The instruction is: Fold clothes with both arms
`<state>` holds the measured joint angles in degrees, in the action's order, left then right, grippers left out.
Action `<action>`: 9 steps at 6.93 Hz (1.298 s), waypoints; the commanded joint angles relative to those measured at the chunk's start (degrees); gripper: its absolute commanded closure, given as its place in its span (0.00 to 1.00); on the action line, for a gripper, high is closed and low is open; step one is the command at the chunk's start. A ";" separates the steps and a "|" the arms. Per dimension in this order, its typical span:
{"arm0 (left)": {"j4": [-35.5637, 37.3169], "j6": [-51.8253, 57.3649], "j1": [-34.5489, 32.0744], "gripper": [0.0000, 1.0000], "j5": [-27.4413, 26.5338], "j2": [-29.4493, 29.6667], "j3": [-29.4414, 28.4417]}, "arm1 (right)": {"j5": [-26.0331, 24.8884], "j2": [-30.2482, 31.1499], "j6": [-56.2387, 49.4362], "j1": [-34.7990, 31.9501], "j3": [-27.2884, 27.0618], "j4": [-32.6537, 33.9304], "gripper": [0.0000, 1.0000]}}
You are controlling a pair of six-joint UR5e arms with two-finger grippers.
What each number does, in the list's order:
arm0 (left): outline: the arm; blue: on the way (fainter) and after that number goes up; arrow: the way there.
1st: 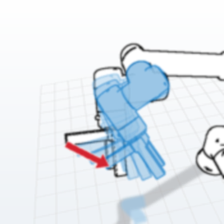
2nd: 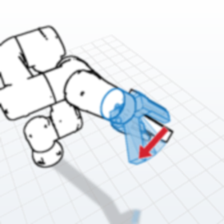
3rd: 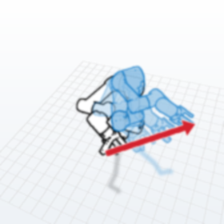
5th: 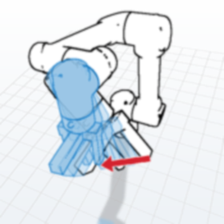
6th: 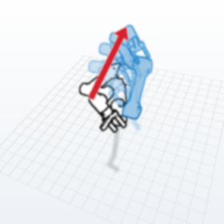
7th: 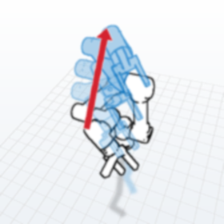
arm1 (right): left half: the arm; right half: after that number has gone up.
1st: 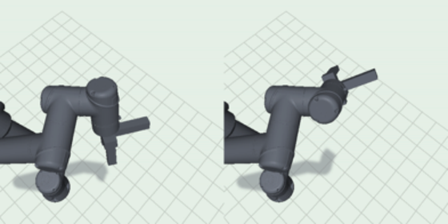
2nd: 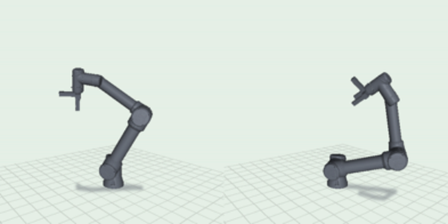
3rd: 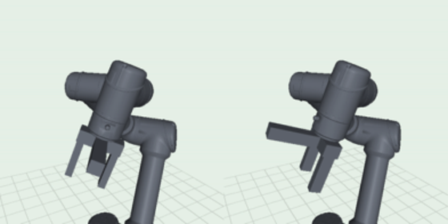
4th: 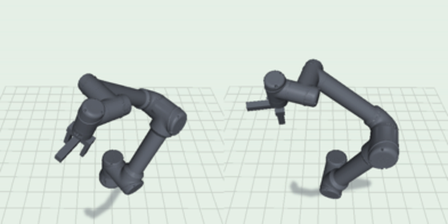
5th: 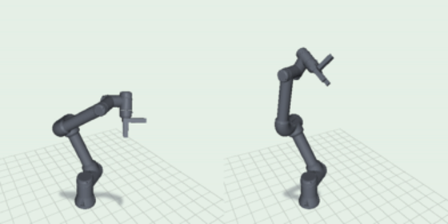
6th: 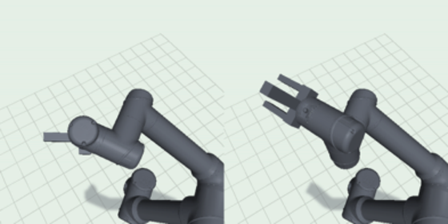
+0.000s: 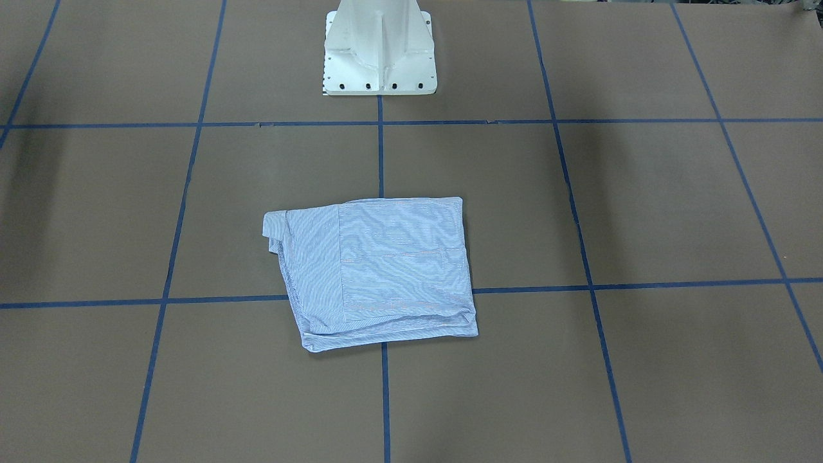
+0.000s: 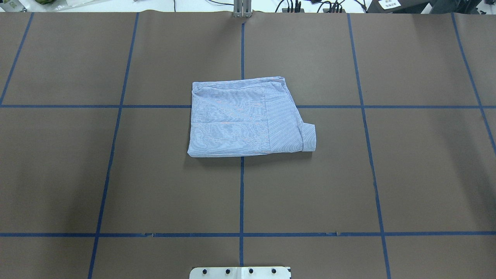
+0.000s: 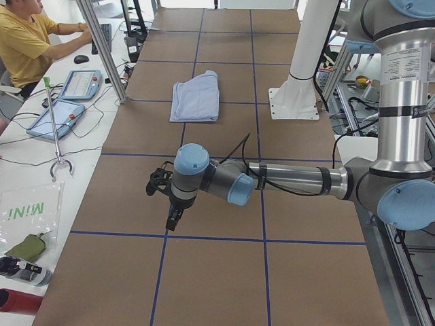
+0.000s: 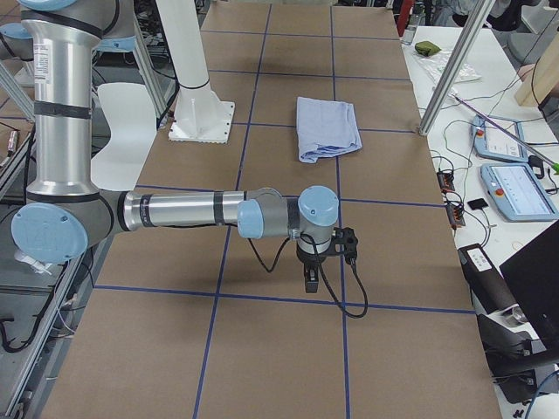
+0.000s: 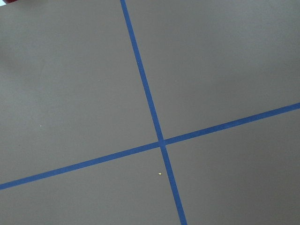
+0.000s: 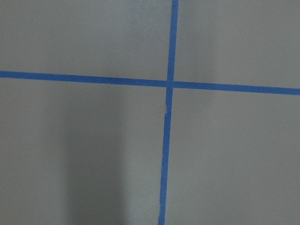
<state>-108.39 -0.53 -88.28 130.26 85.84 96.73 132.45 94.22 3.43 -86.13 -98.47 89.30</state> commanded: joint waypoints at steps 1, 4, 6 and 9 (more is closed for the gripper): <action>0.20 -0.08 0.04 0.00 0.00 -0.06 -0.05 | 0.09 0.00 0.00 0.00 0.03 0.00 0.00; -0.41 0.00 0.13 0.00 0.18 0.11 0.21 | 0.79 0.00 0.09 0.00 0.03 0.00 0.00; -0.42 0.18 0.13 0.00 0.09 0.11 0.04 | 1.67 0.09 0.00 0.00 -0.05 0.00 0.00; -0.50 0.36 0.13 0.00 -0.09 0.11 -0.75 | 1.93 0.09 0.00 0.00 0.03 -0.09 0.00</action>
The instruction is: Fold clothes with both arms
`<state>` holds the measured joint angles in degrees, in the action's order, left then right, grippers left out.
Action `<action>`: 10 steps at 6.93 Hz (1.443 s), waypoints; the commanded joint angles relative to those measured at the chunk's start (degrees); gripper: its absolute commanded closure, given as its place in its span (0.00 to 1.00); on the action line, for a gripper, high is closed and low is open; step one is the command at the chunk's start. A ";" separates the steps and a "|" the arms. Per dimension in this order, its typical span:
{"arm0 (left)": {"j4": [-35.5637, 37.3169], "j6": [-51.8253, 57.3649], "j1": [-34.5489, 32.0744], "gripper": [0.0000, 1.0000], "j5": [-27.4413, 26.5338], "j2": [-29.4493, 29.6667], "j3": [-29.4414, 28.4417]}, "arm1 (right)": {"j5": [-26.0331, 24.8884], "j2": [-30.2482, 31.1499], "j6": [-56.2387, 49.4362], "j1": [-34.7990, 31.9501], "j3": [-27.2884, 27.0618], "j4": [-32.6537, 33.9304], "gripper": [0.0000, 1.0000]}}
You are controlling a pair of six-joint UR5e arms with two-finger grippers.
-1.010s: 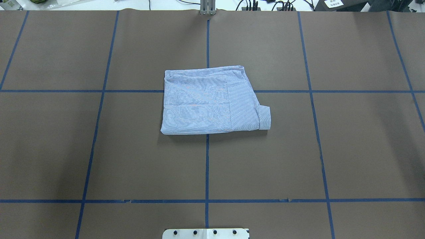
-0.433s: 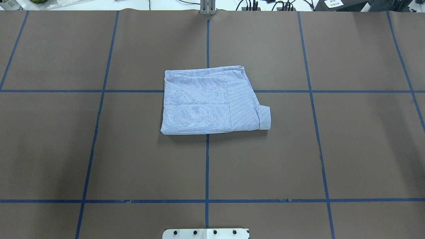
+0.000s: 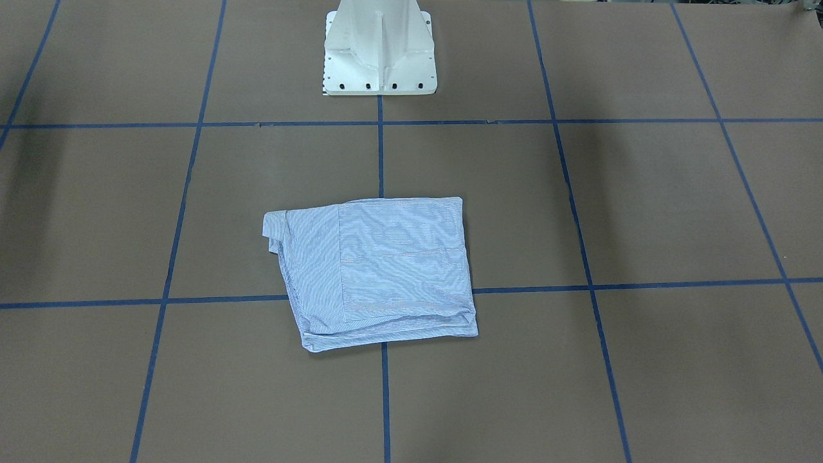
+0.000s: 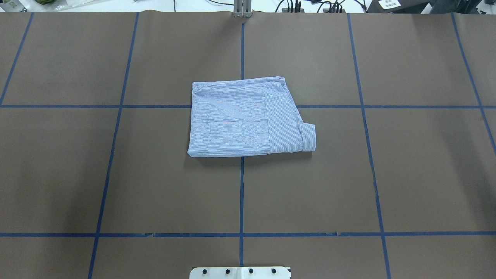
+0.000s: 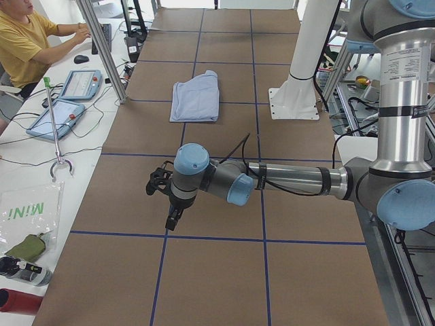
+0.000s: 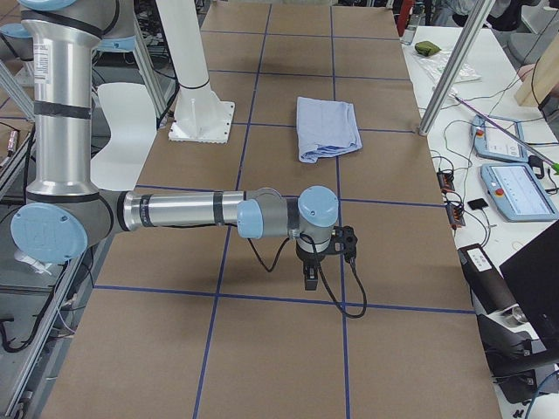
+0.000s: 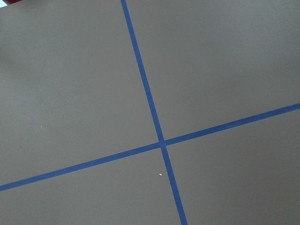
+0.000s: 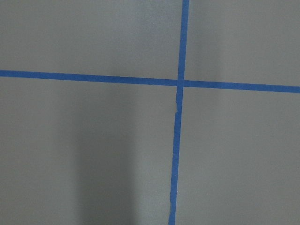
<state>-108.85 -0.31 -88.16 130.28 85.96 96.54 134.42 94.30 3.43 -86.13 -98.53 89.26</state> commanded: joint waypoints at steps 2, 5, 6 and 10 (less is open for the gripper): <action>-0.05 0.13 0.00 0.00 -0.03 0.35 -1.00 | -0.04 0.01 0.17 0.09 0.00 -0.05 0.00; 0.04 0.13 0.00 0.00 -0.03 0.35 -0.83 | 0.05 -0.08 0.17 0.09 0.44 -0.05 0.00; 0.04 -0.21 0.00 0.00 0.06 0.44 -0.65 | 0.05 -0.08 0.78 0.09 0.53 -0.05 0.00; -0.05 -0.22 0.00 0.00 0.24 0.44 -0.56 | 0.23 -0.87 7.37 0.09 1.06 -2.42 0.00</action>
